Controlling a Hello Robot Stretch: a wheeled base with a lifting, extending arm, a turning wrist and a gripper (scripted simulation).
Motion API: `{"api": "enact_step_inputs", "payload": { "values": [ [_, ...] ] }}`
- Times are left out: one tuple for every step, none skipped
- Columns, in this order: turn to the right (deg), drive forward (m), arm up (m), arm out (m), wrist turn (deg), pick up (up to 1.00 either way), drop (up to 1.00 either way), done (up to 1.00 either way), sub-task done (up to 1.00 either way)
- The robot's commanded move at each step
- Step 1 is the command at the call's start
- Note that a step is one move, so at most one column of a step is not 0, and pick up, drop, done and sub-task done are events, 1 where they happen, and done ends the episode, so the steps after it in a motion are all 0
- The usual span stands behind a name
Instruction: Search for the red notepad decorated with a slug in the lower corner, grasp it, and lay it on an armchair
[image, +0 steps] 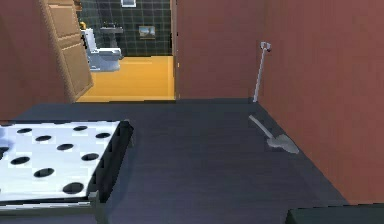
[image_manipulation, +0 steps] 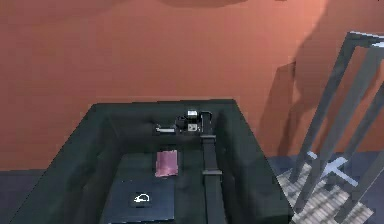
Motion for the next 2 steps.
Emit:
{"api": "enact_step_inputs", "payload": {
  "values": [
    [0.0,0.0,0.0,-0.08,0.0,0.0,0.0,0.0,0.0],
    [0.0,0.0,0.0,0.0,0.0,0.0,0.0,1.0,0.0]
  ]
}}
